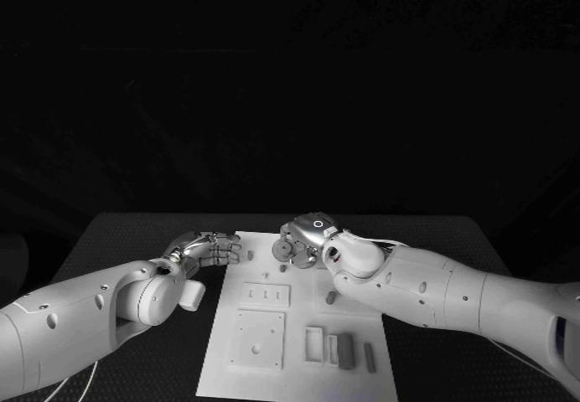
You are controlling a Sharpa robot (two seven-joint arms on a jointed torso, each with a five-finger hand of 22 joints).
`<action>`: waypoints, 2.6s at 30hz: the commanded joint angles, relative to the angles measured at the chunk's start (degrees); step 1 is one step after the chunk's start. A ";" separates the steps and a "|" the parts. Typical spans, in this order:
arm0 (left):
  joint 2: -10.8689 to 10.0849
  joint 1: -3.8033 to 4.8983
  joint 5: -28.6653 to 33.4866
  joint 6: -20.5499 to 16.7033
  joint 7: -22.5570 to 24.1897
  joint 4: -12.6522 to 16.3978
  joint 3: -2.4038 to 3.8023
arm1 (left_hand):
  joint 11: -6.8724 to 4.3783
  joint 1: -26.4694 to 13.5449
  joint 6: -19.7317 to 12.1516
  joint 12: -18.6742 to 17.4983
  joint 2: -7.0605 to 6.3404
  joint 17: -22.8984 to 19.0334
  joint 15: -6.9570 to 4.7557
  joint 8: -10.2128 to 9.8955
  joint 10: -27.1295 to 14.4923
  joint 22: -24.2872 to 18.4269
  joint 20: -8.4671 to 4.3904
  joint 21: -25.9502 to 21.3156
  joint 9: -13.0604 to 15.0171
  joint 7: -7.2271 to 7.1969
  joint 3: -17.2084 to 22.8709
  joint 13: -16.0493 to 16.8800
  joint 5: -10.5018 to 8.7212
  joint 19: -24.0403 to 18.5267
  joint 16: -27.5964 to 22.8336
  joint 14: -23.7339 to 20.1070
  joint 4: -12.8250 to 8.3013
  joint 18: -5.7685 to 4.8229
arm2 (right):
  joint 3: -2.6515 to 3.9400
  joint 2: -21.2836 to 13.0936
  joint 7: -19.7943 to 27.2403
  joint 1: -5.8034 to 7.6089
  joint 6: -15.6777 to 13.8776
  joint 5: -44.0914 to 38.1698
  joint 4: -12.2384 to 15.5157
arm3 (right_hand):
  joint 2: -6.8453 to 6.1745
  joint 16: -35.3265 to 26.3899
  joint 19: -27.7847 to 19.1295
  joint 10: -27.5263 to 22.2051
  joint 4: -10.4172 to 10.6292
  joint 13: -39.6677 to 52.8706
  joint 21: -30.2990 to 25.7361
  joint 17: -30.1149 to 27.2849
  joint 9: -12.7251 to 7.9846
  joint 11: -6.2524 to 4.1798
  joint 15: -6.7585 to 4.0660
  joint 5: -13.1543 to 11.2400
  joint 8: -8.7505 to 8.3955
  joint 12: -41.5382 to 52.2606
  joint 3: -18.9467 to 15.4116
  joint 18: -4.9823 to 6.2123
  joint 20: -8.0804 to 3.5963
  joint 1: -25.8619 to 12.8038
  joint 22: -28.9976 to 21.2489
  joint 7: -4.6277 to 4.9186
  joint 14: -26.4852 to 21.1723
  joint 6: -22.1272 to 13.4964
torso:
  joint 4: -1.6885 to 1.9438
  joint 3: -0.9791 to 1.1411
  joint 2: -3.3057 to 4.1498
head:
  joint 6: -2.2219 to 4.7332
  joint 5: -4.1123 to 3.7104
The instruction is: Assemble the parts on the task board
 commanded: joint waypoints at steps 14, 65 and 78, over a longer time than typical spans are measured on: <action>0.28 0.04 -0.26 1.13 0.06 -0.12 0.06 | 0.12 0.36 0.22 -0.34 0.15 0.15 0.14 -0.25 0.16 -0.09 -0.02 -0.30 -0.07 0.13 -0.02 -0.11 0.23 0.46 -0.33 0.39 0.01 0.11 | -1.02 2.34 -1.56 -0.37 -0.07 -3.39 -2.84 | -1.00 -0.14 0.39 0.29 0.85 -0.21 0.12 -0.14 0.05 -0.11 0.18 0.27 -0.50 0.08 0.16 3.51 -0.34 0.23 0.56 2.09 0.41 5.24 | -0.08 -0.04 0.00 | 0.02 -0.10; 0.72 0.03 -0.28 1.26 0.02 -1.35 0.06 | 0.10 0.34 0.20 -0.55 0.21 0.32 0.17 -0.35 0.17 -0.09 0.00 -0.52 -0.08 0.10 -0.05 -0.17 0.23 0.43 -0.66 0.27 -0.01 0.10 | -2.11 2.47 -2.38 -1.02 -2.00 -3.62 -2.42 | -0.88 -0.29 0.57 0.55 1.18 -0.42 0.09 -0.42 0.15 -0.12 0.18 0.24 -0.60 0.09 0.18 3.51 -0.50 0.71 0.57 2.07 0.55 5.31 | -0.12 -0.01 0.01 | -0.03 0.27; 0.84 0.02 -0.37 1.38 0.00 -1.74 0.06 | 0.07 0.43 0.20 -0.59 0.27 0.37 0.15 -0.37 0.18 -0.08 -0.01 -0.57 -0.07 0.08 -0.01 -0.18 0.23 0.44 -0.73 0.27 -0.03 0.10 | -1.64 2.12 -2.62 -1.01 -4.19 -2.96 -2.31 | -0.91 -0.30 0.61 0.63 1.17 -0.47 0.08 -0.42 0.16 -0.13 0.17 0.25 -0.66 0.08 0.19 3.51 -0.54 0.88 0.58 2.08 0.64 5.27 | -0.11 0.00 0.01 | -0.04 0.29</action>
